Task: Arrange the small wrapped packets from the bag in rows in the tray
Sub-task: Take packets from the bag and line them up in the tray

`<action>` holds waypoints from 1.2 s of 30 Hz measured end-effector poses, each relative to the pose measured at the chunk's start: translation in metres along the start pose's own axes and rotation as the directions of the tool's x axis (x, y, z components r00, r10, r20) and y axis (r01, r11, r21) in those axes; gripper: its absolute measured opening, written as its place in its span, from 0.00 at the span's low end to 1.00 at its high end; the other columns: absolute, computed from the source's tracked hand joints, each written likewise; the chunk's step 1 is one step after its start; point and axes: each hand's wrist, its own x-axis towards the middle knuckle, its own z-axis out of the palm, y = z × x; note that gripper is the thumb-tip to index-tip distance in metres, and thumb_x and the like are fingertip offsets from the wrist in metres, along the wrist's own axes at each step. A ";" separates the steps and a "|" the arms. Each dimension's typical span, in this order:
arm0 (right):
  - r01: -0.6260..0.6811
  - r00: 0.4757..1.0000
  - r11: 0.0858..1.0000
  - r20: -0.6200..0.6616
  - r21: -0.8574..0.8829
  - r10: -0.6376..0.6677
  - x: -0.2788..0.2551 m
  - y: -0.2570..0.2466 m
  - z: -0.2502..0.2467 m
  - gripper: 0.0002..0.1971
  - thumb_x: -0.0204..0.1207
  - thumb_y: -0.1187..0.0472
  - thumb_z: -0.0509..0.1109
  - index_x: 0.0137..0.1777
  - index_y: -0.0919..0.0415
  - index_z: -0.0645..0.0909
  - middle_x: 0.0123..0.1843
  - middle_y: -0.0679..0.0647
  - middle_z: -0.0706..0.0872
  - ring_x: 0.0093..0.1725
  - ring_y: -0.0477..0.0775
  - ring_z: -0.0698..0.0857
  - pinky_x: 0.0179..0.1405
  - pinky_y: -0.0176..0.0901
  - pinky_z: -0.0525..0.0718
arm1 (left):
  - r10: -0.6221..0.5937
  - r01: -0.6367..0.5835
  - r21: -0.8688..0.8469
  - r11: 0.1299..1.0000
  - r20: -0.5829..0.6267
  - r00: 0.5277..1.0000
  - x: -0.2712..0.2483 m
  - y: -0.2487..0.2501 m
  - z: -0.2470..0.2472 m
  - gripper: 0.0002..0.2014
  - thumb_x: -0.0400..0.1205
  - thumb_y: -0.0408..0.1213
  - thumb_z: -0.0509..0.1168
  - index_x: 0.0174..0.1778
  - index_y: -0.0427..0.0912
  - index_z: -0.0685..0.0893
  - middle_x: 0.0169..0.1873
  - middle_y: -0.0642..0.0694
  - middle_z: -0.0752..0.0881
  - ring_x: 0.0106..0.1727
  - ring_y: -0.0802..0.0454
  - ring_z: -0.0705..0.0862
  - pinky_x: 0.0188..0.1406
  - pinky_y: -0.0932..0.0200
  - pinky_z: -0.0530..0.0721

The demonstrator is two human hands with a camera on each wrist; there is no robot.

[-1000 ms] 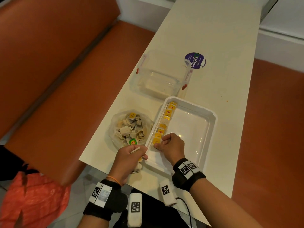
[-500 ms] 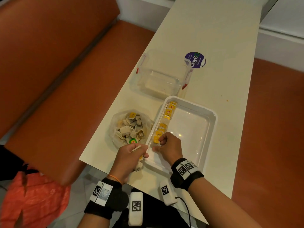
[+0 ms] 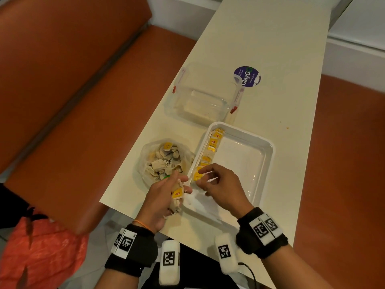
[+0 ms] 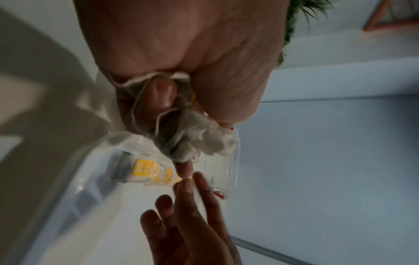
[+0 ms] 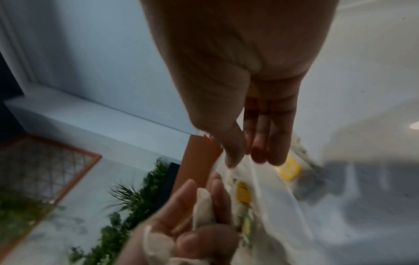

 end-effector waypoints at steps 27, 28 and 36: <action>0.352 0.782 0.916 0.477 0.194 -0.402 -0.020 -0.025 -0.047 0.07 0.77 0.68 0.81 0.49 0.55 0.91 0.76 0.41 0.83 0.77 0.49 0.80 0.72 0.49 0.83 | 0.067 0.068 -0.224 0.972 0.546 0.835 -0.014 -0.011 -0.003 0.25 0.69 0.46 0.88 0.56 0.36 0.93 0.28 0.47 0.82 0.17 0.62 0.70 0.17 0.68 0.70; 0.334 0.790 0.919 0.469 0.209 -0.394 -0.021 -0.023 -0.046 0.08 0.77 0.68 0.81 0.51 0.55 0.91 0.75 0.42 0.83 0.77 0.50 0.81 0.70 0.50 0.85 | 0.062 0.072 -0.227 0.971 0.534 0.843 -0.014 -0.012 -0.003 0.25 0.67 0.45 0.89 0.54 0.35 0.93 0.28 0.46 0.81 0.17 0.62 0.70 0.17 0.68 0.70; -0.100 0.931 0.927 0.362 0.362 -0.041 -0.028 -0.008 -0.026 0.24 0.69 0.68 0.87 0.64 0.63 0.86 0.56 0.61 0.93 0.52 0.66 0.94 0.55 0.57 0.93 | 0.119 -0.096 -0.253 0.963 0.077 0.990 0.001 -0.023 0.007 0.25 0.73 0.42 0.83 0.63 0.33 0.88 0.27 0.45 0.80 0.19 0.57 0.69 0.18 0.63 0.66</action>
